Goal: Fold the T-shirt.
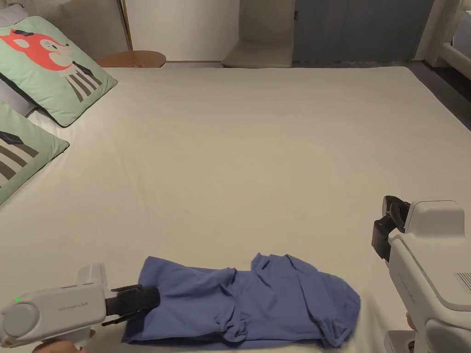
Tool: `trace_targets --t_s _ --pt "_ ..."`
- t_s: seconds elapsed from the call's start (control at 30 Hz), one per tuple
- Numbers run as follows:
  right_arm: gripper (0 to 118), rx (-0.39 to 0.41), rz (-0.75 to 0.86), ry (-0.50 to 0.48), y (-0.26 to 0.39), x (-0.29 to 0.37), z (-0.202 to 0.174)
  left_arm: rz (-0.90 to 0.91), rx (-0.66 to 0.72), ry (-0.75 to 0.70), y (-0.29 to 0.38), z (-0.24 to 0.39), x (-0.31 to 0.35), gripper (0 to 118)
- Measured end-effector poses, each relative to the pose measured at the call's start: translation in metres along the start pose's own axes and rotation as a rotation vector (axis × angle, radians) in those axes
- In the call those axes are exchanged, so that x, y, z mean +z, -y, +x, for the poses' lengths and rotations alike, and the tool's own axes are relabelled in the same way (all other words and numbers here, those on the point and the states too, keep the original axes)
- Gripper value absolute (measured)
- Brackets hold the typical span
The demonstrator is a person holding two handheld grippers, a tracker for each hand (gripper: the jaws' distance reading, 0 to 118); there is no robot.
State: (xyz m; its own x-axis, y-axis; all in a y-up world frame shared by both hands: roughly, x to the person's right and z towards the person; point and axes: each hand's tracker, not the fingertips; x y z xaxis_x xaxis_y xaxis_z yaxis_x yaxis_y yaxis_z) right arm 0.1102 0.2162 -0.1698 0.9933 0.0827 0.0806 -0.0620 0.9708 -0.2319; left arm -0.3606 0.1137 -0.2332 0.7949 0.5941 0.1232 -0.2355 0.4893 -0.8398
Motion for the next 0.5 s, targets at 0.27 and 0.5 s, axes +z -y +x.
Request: trace_targets --t_s 0.27,0.5 --pt "1 -0.008 0.012 -0.043 -0.004 0.002 -0.01 0.023 -0.069 -0.292 -0.019 -0.001 0.053 9" --pt "1 -0.017 0.012 -0.054 -0.002 0.004 -0.007 -0.009 -0.185 -0.322 -0.025 0.079 0.019 9"
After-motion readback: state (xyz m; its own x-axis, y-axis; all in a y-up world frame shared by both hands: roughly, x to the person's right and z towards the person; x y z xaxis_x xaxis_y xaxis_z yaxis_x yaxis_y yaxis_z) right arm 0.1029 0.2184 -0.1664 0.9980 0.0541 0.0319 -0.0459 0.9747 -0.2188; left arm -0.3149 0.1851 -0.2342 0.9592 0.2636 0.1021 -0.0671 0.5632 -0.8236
